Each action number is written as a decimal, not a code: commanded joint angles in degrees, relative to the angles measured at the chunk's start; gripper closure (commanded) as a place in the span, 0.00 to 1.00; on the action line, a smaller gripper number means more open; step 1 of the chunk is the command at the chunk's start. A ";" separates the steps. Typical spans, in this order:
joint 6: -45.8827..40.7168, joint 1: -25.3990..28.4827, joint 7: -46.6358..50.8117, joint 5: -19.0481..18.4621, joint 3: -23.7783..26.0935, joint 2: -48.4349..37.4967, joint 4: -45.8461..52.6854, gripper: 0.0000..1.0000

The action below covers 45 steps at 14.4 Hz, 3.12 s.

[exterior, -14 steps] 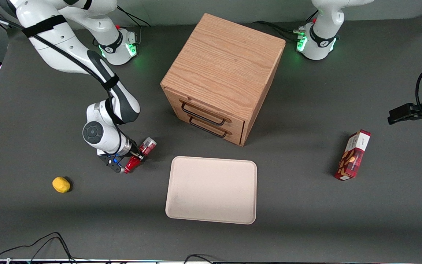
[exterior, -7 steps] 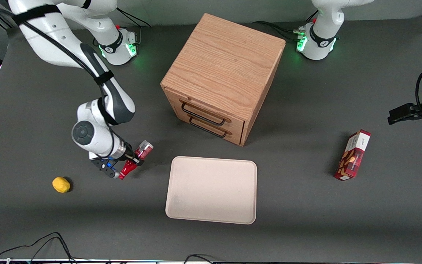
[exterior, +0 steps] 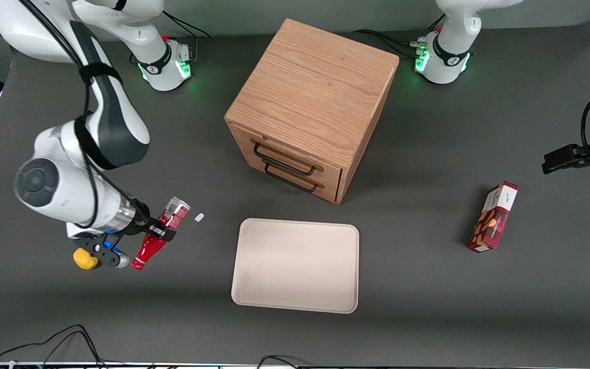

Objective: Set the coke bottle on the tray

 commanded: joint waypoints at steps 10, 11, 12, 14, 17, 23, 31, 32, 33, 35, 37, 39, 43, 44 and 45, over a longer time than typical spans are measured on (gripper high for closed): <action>9.90 10.37 -14.51 -0.38 0.96 23.64 22.12 0.98; 10.60 10.64 -13.81 -0.29 1.04 25.48 22.03 0.97; 11.39 10.64 -13.54 -0.03 1.05 27.07 21.86 0.96; 12.01 10.82 -12.31 -0.02 0.96 29.88 21.77 0.91; 17.00 11.08 -12.05 -0.29 0.96 32.26 19.84 0.78; 20.54 11.17 -10.55 -0.38 0.87 33.50 18.87 0.37; 22.47 9.85 -10.90 -0.55 0.61 25.70 12.12 0.00; 22.04 9.07 -11.42 -0.64 0.43 23.42 9.93 0.00; 20.73 8.10 -12.39 -0.81 0.43 20.96 8.08 0.00; 16.52 4.95 -13.36 -1.17 0.43 13.59 3.25 0.00; 15.44 0.64 -15.54 -1.26 0.52 5.33 -4.29 0.00; 15.44 -2.96 -20.20 -1.17 0.34 -1.97 -11.60 0.00; 14.05 -5.62 -26.44 -1.17 -2.98 -19.01 -26.72 0.00; 11.43 -5.62 -27.68 -0.91 -4.39 -22.54 -28.49 0.00; 8.35 -5.62 -28.82 -0.82 -5.01 -25.44 -29.11 0.00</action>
